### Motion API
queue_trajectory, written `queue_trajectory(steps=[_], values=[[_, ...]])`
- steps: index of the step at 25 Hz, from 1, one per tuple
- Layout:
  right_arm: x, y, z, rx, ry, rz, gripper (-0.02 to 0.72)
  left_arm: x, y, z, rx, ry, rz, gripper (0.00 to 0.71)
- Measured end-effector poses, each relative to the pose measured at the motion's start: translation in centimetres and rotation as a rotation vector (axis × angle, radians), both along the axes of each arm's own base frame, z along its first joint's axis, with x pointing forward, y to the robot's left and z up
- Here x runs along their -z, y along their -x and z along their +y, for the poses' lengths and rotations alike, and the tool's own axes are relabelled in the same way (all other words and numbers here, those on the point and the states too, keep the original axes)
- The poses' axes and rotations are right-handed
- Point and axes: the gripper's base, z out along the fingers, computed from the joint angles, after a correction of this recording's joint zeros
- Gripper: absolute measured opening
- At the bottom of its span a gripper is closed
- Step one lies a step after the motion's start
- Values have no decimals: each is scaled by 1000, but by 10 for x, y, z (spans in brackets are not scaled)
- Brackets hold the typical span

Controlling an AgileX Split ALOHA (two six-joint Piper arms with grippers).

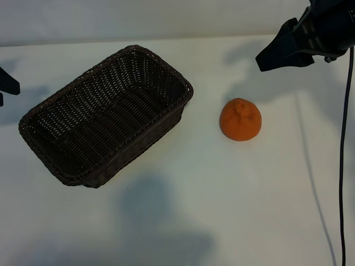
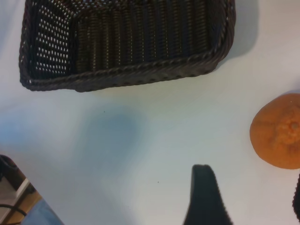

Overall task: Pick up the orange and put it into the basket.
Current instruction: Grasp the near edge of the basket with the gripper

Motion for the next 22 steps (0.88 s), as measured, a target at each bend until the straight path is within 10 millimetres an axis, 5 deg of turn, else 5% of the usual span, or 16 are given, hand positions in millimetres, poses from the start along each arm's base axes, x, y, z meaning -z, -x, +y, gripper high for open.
queue_trajectory(steps=[16,22], values=[[0,0,0,0,0,0,444,8,5,11,-92,-112,103,423],[0,0,0,0,0,0,444,32,10,10,-100,-95,170,423]])
